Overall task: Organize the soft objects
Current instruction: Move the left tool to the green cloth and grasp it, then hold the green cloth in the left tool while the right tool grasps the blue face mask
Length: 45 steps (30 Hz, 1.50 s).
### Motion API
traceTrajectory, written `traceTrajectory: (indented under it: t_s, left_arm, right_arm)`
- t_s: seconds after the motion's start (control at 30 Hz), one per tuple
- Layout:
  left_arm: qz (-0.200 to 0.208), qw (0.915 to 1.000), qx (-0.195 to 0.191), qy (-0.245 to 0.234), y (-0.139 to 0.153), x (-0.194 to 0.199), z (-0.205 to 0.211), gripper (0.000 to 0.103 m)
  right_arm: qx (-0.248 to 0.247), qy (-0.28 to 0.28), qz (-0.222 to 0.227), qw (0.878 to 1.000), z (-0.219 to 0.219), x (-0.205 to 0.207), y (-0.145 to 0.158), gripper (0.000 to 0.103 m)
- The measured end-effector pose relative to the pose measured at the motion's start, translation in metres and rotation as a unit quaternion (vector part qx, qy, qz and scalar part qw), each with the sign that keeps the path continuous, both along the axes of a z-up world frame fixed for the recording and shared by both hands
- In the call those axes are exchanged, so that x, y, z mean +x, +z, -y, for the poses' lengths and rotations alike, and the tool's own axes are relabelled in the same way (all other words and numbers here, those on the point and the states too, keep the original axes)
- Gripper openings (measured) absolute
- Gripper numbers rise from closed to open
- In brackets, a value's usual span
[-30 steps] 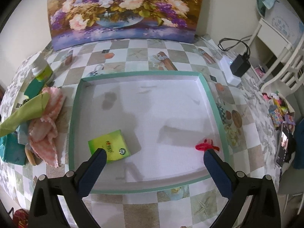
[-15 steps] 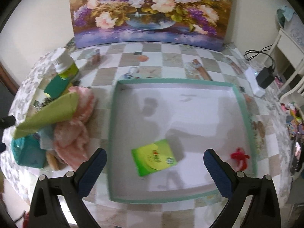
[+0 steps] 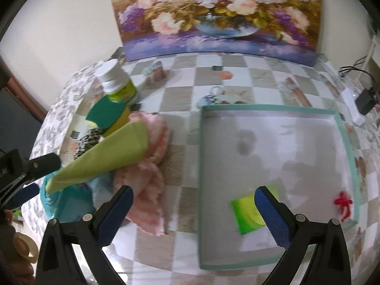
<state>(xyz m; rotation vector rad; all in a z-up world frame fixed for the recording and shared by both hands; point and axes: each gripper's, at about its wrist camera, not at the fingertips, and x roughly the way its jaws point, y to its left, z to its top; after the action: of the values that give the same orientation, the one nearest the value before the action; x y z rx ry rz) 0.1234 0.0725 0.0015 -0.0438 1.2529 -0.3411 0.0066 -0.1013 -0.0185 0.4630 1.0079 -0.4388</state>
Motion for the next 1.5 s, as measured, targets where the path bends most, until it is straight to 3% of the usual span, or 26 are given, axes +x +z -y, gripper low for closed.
traceTrajectory:
  t_s: [0.53,0.73,0.9,1.0,1.13,1.27,1.5]
  left_arm:
    - [0.038,0.9918,0.04,-0.115,-0.015,-0.003,0.072,0.101]
    - [0.063,0.9837,0.098,-0.137,-0.028,-0.003,0.091,0.1]
    - [0.064,0.9804,0.107,-0.153,-0.034,-0.003,0.096,0.097]
    - [0.065,0.9779,0.114,-0.162,-0.036,-0.005,0.1,0.077]
    - [0.048,0.9803,0.098,-0.165,-0.04,-0.003,0.098,0.036]
    - [0.053,0.9856,0.071,-0.144,-0.032,0.002,0.09,0.022]
    - [0.05,0.9928,0.031,-0.104,-0.019,0.011,0.073,0.016]
  right_arm:
    - [-0.014,-0.075,0.0,0.997,0.047,-0.017,0.008,0.103]
    - [0.009,-0.103,-0.002,0.995,0.068,-0.023,0.0,0.103]
    - [0.017,-0.121,-0.005,0.993,0.08,-0.026,-0.004,0.103]
    - [0.02,-0.12,-0.009,0.993,0.082,-0.023,-0.007,0.103]
    - [0.02,-0.116,-0.013,0.993,0.081,-0.02,-0.009,0.103]
    - [0.018,-0.111,-0.015,0.994,0.078,-0.02,-0.009,0.103]
    - [0.02,-0.102,-0.018,0.994,0.075,-0.019,-0.009,0.103]
